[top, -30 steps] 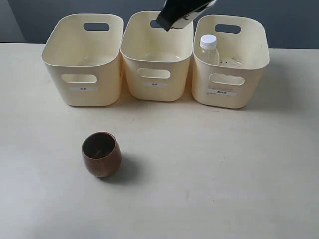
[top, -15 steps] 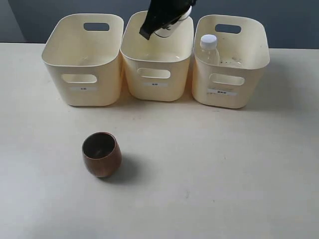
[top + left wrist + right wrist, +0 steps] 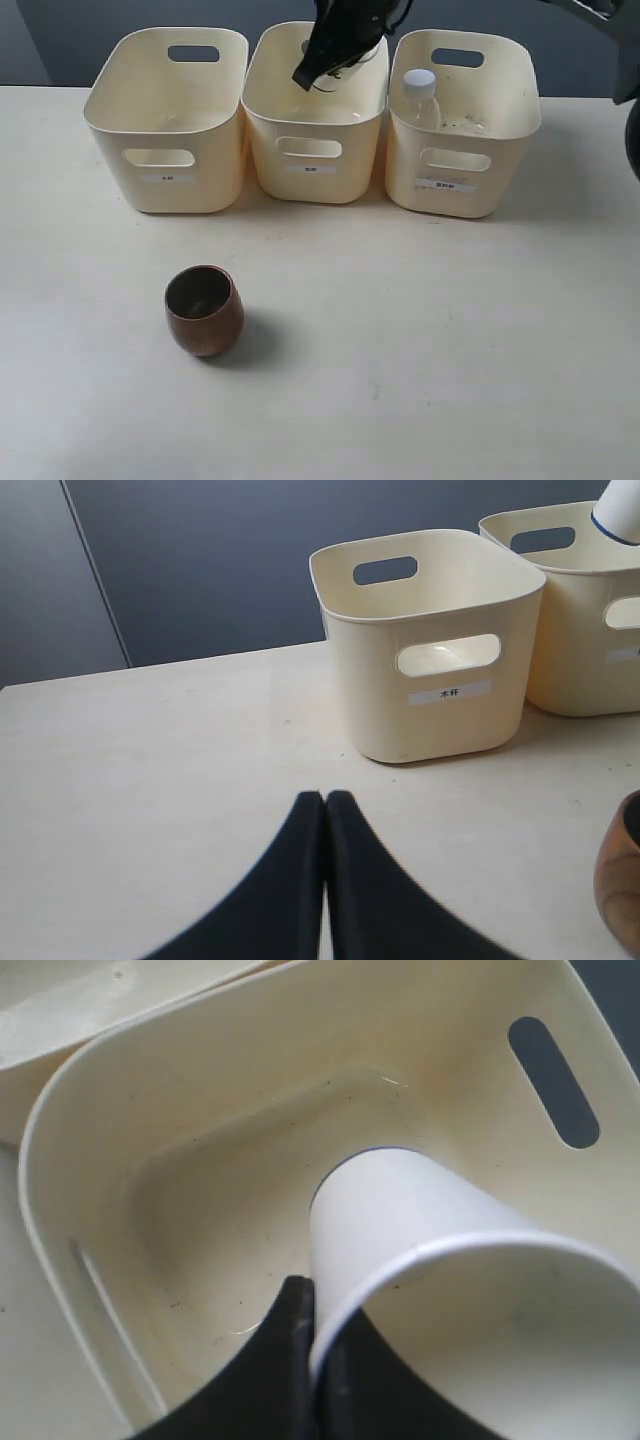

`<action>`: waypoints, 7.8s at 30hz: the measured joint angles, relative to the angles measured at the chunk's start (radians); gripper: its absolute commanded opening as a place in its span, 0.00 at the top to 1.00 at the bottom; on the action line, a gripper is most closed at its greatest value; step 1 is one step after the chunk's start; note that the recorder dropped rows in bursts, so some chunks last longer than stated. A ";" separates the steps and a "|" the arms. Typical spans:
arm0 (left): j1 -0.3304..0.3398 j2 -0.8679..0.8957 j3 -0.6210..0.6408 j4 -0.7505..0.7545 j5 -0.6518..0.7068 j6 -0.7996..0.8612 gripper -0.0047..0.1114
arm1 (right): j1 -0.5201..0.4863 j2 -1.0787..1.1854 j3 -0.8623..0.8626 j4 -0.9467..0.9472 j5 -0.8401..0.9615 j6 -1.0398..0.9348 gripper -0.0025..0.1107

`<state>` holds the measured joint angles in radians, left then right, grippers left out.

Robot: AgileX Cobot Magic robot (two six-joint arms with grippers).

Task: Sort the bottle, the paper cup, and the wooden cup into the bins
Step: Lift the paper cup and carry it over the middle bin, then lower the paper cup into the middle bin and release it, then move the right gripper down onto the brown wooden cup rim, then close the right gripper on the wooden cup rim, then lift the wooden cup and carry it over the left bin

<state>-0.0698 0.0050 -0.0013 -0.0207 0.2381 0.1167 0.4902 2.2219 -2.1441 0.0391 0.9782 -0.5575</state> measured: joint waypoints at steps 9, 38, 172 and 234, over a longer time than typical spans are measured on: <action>0.000 0.000 0.000 0.000 0.000 0.000 0.96 | -0.032 0.081 -0.065 0.034 -0.008 -0.079 0.98; 0.000 0.000 0.000 0.000 0.000 0.000 0.96 | -0.037 0.236 -0.161 0.054 0.045 -0.347 0.98; 0.000 0.000 0.000 0.000 0.000 0.000 0.96 | 0.487 -0.048 0.249 0.043 0.093 -0.335 0.98; 0.000 0.000 0.000 0.000 0.000 0.000 0.96 | 0.203 0.324 -0.358 0.201 -0.233 0.212 0.98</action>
<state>-0.0698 0.0050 -0.0013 -0.0207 0.2381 0.1167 0.6928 2.5454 -2.5020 0.2402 0.7455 -0.3459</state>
